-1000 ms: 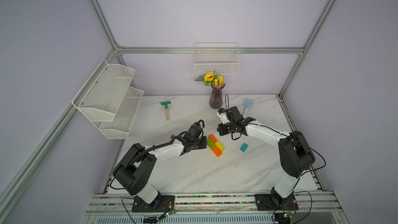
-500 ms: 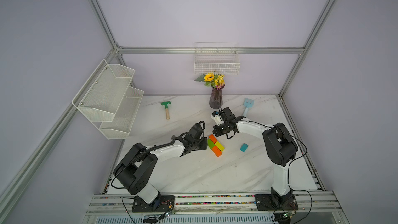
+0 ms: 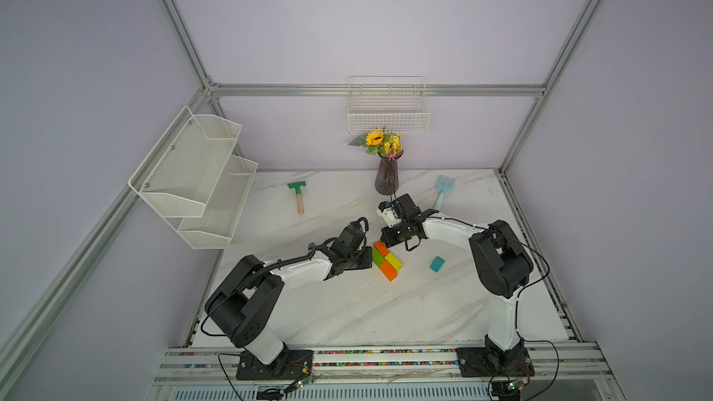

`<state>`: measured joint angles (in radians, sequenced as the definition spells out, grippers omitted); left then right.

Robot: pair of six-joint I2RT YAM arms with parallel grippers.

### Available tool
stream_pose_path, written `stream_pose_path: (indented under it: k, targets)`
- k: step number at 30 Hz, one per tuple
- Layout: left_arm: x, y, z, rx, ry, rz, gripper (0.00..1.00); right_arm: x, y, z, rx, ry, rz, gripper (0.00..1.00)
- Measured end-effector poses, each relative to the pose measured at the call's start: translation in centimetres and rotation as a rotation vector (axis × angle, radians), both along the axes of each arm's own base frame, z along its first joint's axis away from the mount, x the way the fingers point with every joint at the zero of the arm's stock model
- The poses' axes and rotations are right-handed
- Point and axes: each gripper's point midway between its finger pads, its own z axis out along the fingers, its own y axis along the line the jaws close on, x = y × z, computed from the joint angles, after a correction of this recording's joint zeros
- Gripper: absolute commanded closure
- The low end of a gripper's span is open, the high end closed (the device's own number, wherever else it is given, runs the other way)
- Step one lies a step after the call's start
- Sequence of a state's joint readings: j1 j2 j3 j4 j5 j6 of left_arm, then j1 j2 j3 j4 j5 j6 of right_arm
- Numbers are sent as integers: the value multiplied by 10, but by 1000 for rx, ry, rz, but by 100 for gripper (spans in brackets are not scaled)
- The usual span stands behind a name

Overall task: Assemble a piece of candy with building blocks
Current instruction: Assemble the building blocks at the center of the board.

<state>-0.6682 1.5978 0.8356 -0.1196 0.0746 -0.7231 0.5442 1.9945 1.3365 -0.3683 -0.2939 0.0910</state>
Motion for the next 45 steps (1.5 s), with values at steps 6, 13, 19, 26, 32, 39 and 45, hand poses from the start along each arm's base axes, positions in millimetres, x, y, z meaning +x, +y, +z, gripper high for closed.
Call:
stream_pose_path:
  k: [6, 13, 19, 26, 32, 39, 45]
  targets:
    - [-1, -1, 0, 0, 0, -2, 100, -3, 2, -1, -6, 4, 9, 100]
    - [-1, 0, -2, 4, 5, -2, 100, 0, -5, 3, -31, -25, -22, 100]
    - [1, 4, -3, 22, -3, 11, 100, -11, -27, 71, 21, -168, -108, 100]
    - [6, 17, 24, 47, -82, 51, 100, -60, -47, 124, 189, -241, -181, 100]
    - [10, 31, 35, 86, -129, 88, 100, -155, -52, 48, 172, -10, -176, 100]
    - [1, 54, 36, 87, -172, 152, 100, -183, -68, 46, 277, -3, -267, 100]
    - [3, 56, 41, 70, -199, 175, 100, -179, -66, 25, 264, 30, -301, 100]
